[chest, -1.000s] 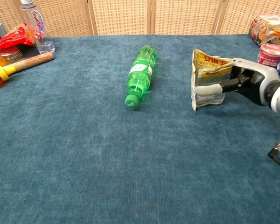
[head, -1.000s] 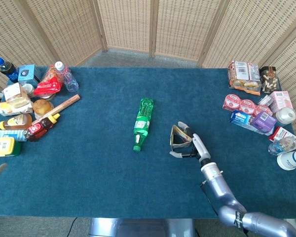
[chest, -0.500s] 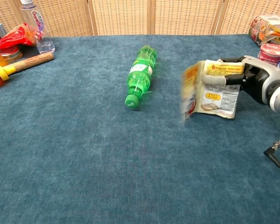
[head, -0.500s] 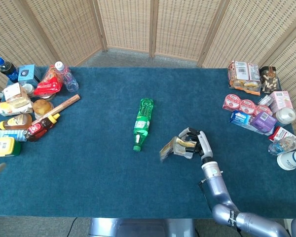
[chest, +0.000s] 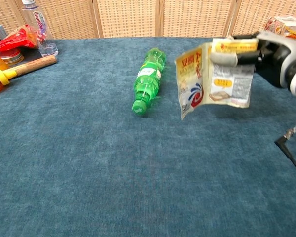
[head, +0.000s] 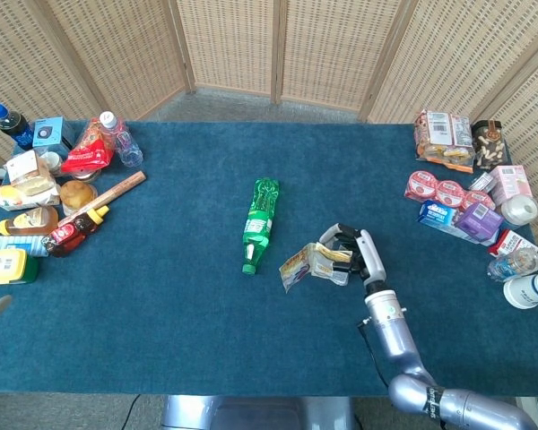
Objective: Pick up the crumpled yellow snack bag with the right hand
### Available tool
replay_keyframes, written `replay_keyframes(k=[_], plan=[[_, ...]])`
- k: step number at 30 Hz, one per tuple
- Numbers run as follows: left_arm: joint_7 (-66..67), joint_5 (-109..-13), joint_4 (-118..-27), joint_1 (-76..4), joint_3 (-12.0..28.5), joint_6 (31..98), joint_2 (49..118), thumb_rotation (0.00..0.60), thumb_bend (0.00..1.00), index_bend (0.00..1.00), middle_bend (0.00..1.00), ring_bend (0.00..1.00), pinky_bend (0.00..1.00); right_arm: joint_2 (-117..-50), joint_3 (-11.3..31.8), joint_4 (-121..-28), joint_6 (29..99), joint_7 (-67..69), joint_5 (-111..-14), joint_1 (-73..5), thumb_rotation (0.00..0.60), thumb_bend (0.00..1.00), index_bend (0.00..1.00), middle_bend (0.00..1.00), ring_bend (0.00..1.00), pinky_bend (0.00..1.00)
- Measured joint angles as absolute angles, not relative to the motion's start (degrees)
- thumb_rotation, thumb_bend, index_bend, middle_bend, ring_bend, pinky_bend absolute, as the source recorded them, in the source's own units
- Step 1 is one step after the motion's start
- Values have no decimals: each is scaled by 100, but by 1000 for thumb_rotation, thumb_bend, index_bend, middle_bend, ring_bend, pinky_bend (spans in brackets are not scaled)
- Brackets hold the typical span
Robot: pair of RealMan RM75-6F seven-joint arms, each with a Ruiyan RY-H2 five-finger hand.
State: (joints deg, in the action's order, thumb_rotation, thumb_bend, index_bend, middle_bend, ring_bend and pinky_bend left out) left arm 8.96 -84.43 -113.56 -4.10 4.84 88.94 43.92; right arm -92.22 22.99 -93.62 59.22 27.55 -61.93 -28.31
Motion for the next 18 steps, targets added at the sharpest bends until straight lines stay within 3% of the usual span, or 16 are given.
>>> replay_keyframes(k=[18], plan=[[786,-8525,-11396,-399,486,8933,4353,600,64,48,0,0,0,-8999,2729,-10640,6387,1544,-5751,-3189,600,265,541,702,412,738]])
